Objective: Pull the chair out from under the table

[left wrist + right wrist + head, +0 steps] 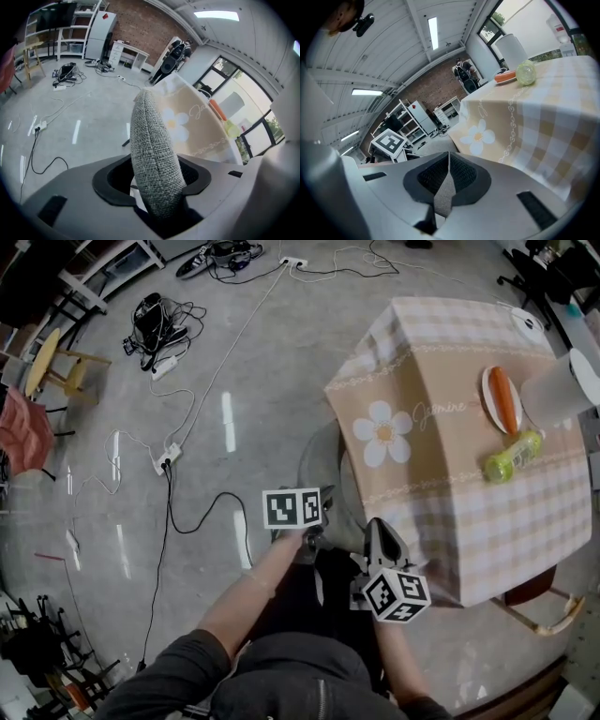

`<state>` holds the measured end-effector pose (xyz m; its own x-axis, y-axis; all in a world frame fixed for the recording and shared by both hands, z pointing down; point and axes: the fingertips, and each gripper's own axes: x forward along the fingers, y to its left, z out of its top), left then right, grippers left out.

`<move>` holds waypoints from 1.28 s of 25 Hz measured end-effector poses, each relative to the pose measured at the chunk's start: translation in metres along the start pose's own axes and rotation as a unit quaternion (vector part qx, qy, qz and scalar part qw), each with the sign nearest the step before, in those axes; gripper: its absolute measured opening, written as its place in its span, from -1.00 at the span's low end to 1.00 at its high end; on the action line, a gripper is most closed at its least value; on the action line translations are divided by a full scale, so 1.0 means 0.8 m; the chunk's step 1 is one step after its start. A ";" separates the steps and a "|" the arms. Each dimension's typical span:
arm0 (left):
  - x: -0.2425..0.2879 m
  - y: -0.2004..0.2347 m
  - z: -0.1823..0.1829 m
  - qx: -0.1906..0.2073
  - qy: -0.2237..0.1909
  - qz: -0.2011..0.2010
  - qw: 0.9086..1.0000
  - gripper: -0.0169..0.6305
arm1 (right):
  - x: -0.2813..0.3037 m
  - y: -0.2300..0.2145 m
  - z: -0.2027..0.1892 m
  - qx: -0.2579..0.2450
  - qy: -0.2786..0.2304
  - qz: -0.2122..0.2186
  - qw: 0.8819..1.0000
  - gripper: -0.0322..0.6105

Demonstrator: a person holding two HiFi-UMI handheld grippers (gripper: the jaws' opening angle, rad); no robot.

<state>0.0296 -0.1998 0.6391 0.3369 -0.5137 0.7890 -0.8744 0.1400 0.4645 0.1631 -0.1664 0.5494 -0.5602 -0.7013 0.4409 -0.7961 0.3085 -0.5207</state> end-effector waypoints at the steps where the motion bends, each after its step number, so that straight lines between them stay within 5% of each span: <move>1: 0.000 0.001 -0.001 0.004 0.003 0.007 1.000 -0.26 | -0.001 0.004 -0.002 -0.002 0.000 -0.002 1.000 -0.85; 20: -0.001 0.011 -0.001 -0.009 -0.005 0.036 0.999 -0.52 | 0.009 0.059 0.000 -0.018 -0.031 -0.054 0.998 -0.85; 32: -0.008 0.016 -0.002 -0.029 -0.008 0.057 0.998 -0.61 | -0.009 0.049 -0.011 -0.009 0.000 -0.071 0.997 -0.85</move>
<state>0.0167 -0.1934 0.6408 0.2299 -0.5051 0.8319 -0.8849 0.2473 0.3947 0.1343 -0.1437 0.5324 -0.4406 -0.7395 0.5090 -0.8717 0.2167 -0.4396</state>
